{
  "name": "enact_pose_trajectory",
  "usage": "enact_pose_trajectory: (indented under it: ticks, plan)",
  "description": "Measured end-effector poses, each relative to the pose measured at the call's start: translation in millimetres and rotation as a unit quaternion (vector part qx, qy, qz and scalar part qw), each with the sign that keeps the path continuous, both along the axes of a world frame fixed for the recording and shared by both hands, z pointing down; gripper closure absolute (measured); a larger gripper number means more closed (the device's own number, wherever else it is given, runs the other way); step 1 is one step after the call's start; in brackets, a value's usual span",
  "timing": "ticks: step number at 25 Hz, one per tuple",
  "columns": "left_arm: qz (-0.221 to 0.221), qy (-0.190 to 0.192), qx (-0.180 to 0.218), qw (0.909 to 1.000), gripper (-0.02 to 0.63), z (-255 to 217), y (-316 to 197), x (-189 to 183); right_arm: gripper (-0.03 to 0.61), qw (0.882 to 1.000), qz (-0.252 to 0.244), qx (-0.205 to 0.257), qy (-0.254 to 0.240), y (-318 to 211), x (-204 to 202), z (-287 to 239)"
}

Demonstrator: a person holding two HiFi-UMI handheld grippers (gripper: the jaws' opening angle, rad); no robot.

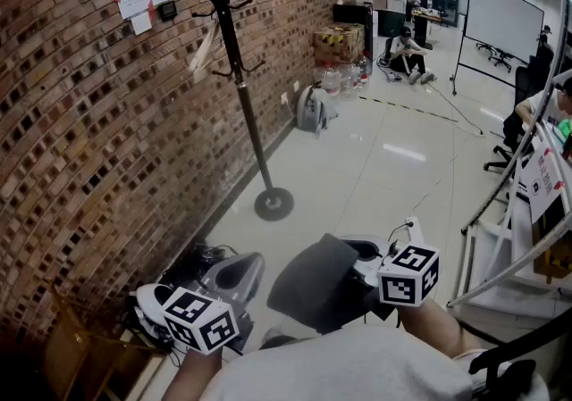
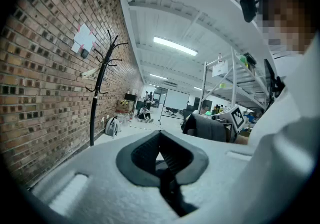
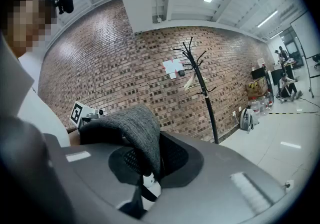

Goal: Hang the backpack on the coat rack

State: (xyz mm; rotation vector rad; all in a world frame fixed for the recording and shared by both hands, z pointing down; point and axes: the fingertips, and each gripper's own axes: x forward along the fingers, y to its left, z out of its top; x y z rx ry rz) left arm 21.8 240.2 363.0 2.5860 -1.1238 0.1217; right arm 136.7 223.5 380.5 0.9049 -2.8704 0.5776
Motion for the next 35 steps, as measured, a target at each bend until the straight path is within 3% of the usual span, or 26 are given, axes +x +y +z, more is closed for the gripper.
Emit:
enact_pose_trajectory:
  ticks: [11,18,27,35]
  plan:
    - [-0.006,0.009,-0.010,0.9999,0.612,20,-71,-40,0.554,0.999,0.035,-0.012,0.009,-85,-24,18]
    - [0.017,0.014,-0.034,0.9992,0.612,39,-186,-76,0.554,0.998,0.063,-0.029,0.009,-185,-55,28]
    - [0.049,0.000,-0.022,0.9985,0.612,29,-361,-136,0.554,0.993,0.112,-0.039,0.001,-339,-106,32]
    - [0.059,0.015,-0.024,0.9979,0.612,38,-438,-168,0.554,0.990,0.137,-0.007,0.026,-432,-140,19]
